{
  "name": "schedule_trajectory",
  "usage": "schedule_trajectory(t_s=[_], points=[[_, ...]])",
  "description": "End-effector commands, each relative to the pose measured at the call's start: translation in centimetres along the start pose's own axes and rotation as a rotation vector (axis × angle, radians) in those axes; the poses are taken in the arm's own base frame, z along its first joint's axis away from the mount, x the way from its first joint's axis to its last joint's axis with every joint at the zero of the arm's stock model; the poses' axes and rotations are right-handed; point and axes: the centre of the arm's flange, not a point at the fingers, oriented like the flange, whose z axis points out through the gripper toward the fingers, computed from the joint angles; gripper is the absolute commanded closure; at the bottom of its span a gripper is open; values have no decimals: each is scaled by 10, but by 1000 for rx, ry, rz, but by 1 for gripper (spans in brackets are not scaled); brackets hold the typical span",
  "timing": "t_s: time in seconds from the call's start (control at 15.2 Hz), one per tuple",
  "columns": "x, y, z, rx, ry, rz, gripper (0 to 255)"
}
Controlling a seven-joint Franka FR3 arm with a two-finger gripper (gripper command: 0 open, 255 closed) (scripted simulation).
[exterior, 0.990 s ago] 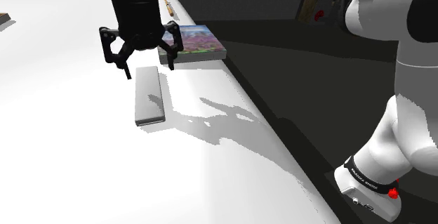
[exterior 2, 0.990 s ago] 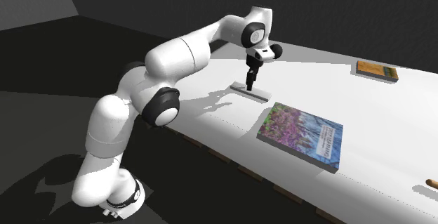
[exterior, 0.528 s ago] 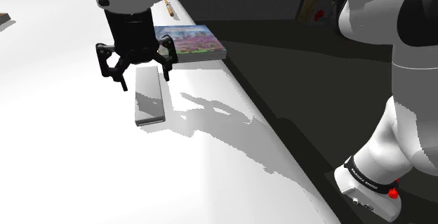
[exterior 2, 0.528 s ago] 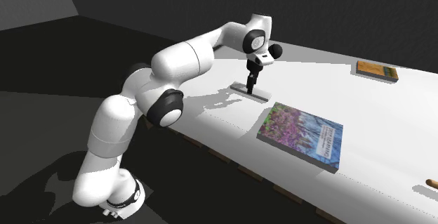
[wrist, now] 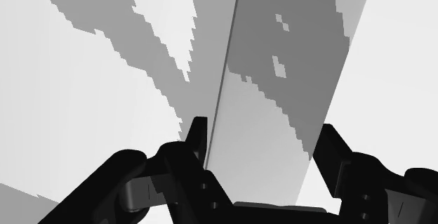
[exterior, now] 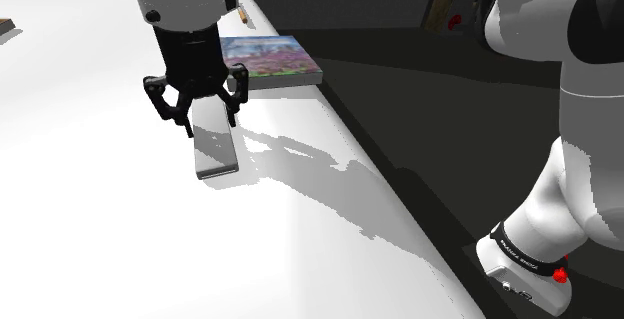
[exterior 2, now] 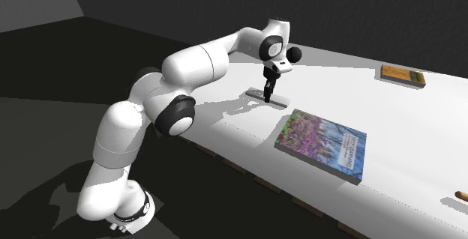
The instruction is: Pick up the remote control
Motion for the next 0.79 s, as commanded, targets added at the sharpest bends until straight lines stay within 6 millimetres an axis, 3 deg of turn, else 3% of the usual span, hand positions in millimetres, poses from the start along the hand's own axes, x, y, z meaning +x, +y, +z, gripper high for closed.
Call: schedule_trajectory(t_s=[0.0, 0.26, 0.73], points=[[0, 0, 1, -1, -1, 0, 255], [-1, 0, 1, -1, -1, 0, 255], [0, 1, -36, -1, -1, 0, 255]])
